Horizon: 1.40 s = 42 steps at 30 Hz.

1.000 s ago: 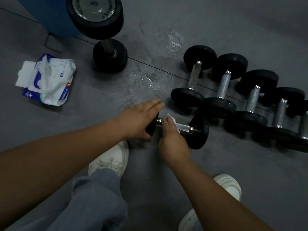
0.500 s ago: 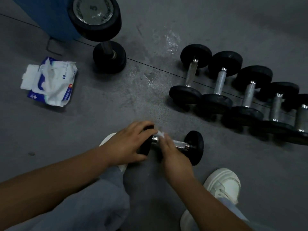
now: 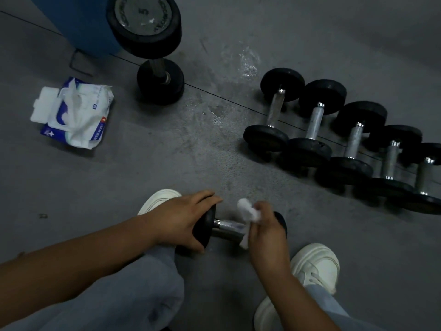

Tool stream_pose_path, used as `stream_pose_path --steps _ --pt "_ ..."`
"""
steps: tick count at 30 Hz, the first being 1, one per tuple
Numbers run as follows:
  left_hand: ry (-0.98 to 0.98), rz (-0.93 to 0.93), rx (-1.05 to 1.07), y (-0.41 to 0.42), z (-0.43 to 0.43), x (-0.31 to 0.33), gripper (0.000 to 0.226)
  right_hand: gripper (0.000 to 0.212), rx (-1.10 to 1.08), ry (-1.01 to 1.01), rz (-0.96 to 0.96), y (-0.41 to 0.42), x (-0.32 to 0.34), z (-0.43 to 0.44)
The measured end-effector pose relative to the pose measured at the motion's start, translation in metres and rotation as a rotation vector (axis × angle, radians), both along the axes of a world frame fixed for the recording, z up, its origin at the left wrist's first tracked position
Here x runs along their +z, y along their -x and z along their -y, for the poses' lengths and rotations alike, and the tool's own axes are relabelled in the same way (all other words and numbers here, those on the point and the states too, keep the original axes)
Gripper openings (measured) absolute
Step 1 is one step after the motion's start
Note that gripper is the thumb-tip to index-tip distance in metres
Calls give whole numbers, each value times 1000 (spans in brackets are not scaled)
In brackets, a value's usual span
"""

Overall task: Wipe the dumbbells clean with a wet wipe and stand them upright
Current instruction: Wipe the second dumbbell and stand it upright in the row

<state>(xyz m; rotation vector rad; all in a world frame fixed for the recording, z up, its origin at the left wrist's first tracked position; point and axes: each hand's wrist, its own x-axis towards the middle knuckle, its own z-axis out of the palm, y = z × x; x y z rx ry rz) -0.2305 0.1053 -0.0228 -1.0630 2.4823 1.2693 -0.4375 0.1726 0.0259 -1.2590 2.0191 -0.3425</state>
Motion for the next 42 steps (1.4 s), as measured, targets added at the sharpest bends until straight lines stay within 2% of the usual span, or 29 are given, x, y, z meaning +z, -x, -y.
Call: stream_pose_path --steps 2,4,5,7,9,11,13,15,16,18,19,20,22,23,25,27,30,32,34,36,37,40,42 --pt "-45 -13 14 2 7 -2 123 21 -24 81 -64 11 -1 13" --pt "-69 -15 9 2 13 -6 123 21 -36 61 -61 14 -7 20" --pt "-79 -11 9 2 15 -6 123 23 20 34 -94 7 -8 20" --pt "-80 -15 17 2 16 -7 121 29 269 -87 -186 -14 -14 8" --pt "-68 -17 30 3 17 -5 120 42 492 -230 -194 -27 -23 -10" --pt "-70 -12 51 2 19 -3 119 42 388 -257 -164 -17 -28 -11" --pt "-80 -34 124 0 25 1 115 47 297 -217 -269 -6 -36 -6" --pt "-23 -115 228 -1 32 6 100 54 397 -155 -330 -13 -31 3" --pt "38 -162 290 0 33 8 87 51 446 -121 -306 -16 -31 9" --pt "174 -222 373 6 33 15 66 37 366 -104 -299 -12 -27 28" --pt "213 -194 350 10 33 17 69 34 300 -99 -320 -5 -29 38" --pt "210 -114 288 16 32 19 82 35 264 -88 -339 -1 -31 47" --pt "208 104 136 27 33 14 116 40 313 -42 -304 -5 -31 58" --pt "250 178 99 31 41 12 124 39 371 -13 -288 -7 -32 61" --pt "284 220 83 36 65 10 129 36 352 -9 -322 0 -32 73" --pt "195 171 115 35 92 10 132 41 269 -20 -369 9 -37 85" --pt "126 36 138 35 101 10 119 40 413 27 -324 4 -36 90" --pt "131 12 172 35 83 12 112 34 366 11 -304 10 -29 89" --pt "195 -107 247 29 61 15 92 38 321 -57 -303 13 -25 78" --pt "252 -232 306 22 43 17 71 45 434 -71 -234 6 -24 56" --pt "250 -245 319 19 36 17 72 44 494 -81 -214 3 -24 45" --pt "57 -53 203 11 16 13 116 30 401 -242 -270 1 -23 23" --pt "-70 76 46 6 2 7 131 30 409 -307 -198 -12 -21 3"
